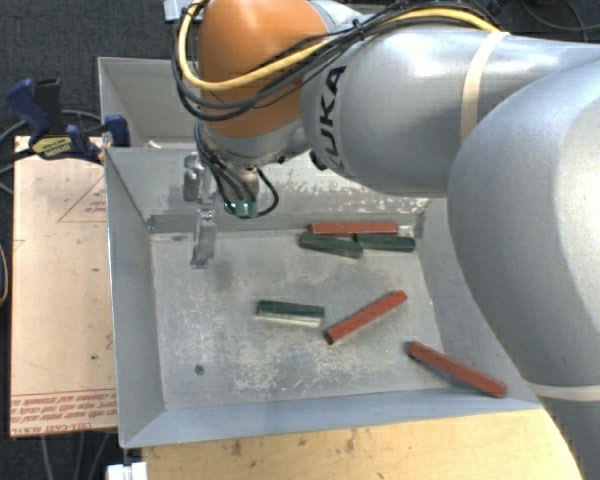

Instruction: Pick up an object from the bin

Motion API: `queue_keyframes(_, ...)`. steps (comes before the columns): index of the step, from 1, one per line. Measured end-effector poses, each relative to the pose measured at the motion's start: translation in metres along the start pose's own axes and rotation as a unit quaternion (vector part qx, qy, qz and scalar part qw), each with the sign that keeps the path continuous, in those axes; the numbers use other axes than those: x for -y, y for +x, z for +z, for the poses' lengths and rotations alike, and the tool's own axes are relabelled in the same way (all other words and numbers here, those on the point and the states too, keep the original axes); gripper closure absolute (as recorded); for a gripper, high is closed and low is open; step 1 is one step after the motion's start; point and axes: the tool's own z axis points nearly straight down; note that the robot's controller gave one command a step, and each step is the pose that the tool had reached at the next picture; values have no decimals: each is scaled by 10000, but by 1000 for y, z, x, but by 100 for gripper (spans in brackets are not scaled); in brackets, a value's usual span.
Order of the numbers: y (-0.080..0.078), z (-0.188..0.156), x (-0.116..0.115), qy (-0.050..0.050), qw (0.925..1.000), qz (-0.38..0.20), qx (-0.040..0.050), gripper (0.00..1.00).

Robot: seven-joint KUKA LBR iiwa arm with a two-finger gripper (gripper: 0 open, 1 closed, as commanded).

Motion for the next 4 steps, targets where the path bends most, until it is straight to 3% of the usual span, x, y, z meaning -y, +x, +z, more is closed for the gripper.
queue_keyframes(1,48,155,99,14,9988,-486,-5,0)
queue_keyframes(2,65,118,191,14,9999,-156,43,0)
queue_keyframes(3,64,120,149,-15,9999,154,48,0)
queue_keyframes(4,67,150,142,-9,9959,906,31,0)
